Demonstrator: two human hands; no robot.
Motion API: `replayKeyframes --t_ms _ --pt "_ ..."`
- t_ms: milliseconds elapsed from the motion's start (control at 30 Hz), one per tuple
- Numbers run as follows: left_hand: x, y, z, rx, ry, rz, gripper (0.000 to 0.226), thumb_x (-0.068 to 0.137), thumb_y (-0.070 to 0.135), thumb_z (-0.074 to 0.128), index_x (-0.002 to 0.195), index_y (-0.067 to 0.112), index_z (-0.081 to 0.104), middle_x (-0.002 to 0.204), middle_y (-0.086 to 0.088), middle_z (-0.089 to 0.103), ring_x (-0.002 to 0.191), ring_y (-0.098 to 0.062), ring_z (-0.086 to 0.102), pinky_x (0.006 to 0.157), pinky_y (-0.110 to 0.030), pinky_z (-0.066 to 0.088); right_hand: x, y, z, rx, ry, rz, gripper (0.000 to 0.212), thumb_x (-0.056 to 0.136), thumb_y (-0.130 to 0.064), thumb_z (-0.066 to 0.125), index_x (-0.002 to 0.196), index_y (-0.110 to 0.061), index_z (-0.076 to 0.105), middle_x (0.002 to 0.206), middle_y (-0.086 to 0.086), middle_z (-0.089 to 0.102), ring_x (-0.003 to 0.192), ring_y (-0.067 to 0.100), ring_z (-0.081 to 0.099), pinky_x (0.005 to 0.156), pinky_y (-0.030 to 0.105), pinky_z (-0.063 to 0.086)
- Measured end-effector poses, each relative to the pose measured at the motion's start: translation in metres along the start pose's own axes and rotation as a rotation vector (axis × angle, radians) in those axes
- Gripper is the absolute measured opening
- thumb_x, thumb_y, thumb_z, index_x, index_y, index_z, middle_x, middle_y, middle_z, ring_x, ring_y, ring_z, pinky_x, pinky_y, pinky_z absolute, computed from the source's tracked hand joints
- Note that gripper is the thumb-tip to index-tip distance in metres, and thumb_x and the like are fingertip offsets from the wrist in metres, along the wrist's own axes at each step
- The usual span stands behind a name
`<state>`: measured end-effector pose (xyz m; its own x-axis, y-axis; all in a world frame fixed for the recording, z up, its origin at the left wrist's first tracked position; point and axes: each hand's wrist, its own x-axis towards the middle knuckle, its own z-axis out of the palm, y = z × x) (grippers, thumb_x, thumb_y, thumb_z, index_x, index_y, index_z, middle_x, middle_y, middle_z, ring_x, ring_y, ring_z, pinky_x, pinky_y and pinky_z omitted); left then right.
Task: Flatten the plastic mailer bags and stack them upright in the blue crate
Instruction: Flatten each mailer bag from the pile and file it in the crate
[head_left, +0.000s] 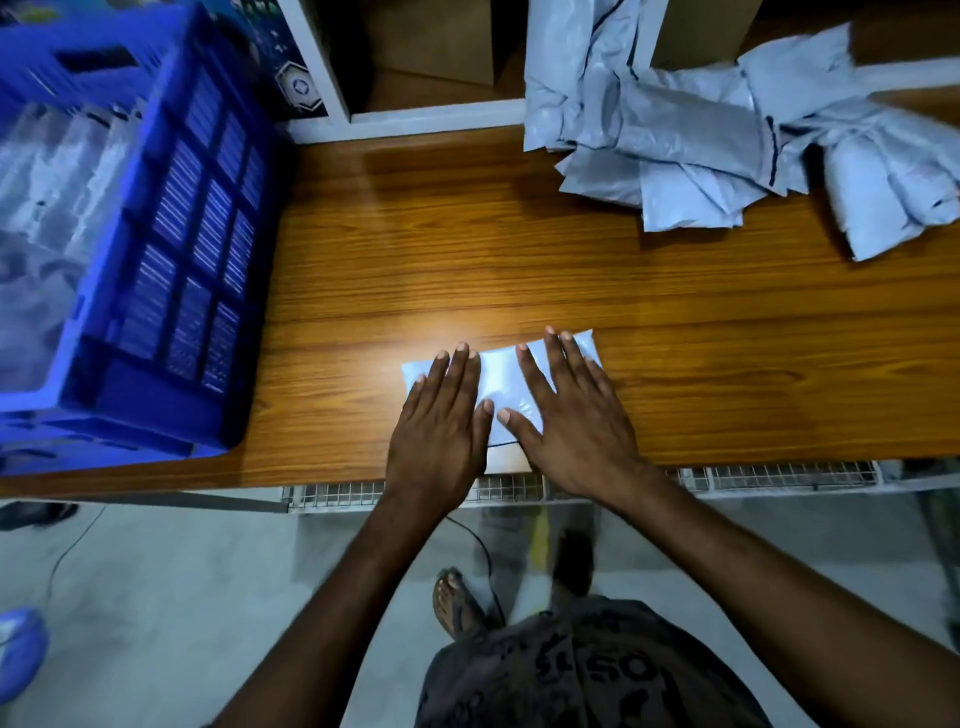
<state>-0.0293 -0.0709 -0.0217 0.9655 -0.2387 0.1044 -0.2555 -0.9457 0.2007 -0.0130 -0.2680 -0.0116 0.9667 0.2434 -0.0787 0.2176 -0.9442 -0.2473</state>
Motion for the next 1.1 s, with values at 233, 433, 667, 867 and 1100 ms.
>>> replayKeyframes --t_ms 233,433,667,867,1100 --pt "-0.001 -0.006 -0.004 -0.008 -0.088 -0.12 0.072 0.106 0.063 0.017 0.165 0.021 0.017 0.171 0.001 0.012 0.158 -0.016 0.009 0.127 -0.037 0.01 -0.002 0.02 -0.013 -0.067 -0.065 0.061 0.091 0.093 -0.081 0.003 0.161 -0.023 -0.011 0.169 0.003 -0.017 0.154 0.017 -0.02 0.123 0.053 -0.013" --pt "-0.011 -0.032 -0.024 -0.057 -0.129 -0.115 0.072 0.105 0.061 0.005 0.165 0.022 0.0 0.172 0.006 -0.009 0.158 -0.012 -0.012 0.128 -0.041 -0.002 -0.006 0.042 -0.033 -0.095 -0.115 -0.01 0.085 0.095 -0.074 -0.004 0.16 -0.021 -0.017 0.165 0.005 -0.027 0.151 0.02 -0.028 0.123 0.053 -0.013" --pt "-0.03 -0.037 -0.028 -0.024 -0.25 0.176 0.095 0.096 0.081 0.028 0.165 0.023 -0.002 0.17 0.008 -0.012 0.157 -0.012 -0.013 0.126 -0.034 0.0 -0.051 0.019 -0.021 -0.118 -0.166 -0.197 0.1 0.087 -0.089 0.017 0.161 -0.029 -0.013 0.167 -0.002 -0.021 0.154 0.013 -0.02 0.126 0.044 0.002" --pt "-0.05 -0.054 -0.041 -0.137 -0.079 0.355 0.074 0.09 0.013 0.076 0.156 0.015 0.043 0.164 -0.006 0.035 0.148 -0.028 0.04 0.113 -0.048 0.044 -0.08 0.009 -0.025 -0.059 0.006 -0.186 0.06 0.097 -0.018 0.053 0.155 -0.023 0.038 0.164 0.003 0.029 0.152 0.021 0.028 0.117 0.043 0.03" --pt "-0.03 -0.041 -0.101 -0.71 0.3 0.01 0.026 0.098 0.038 0.07 0.123 0.034 0.064 0.098 0.011 0.072 0.08 -0.015 0.07 0.065 -0.039 0.057 -0.064 -0.013 -0.102 0.347 0.355 0.007 0.025 0.097 -0.025 0.068 0.122 -0.022 0.072 0.113 -0.002 0.073 0.093 0.015 0.066 0.07 0.024 0.045"
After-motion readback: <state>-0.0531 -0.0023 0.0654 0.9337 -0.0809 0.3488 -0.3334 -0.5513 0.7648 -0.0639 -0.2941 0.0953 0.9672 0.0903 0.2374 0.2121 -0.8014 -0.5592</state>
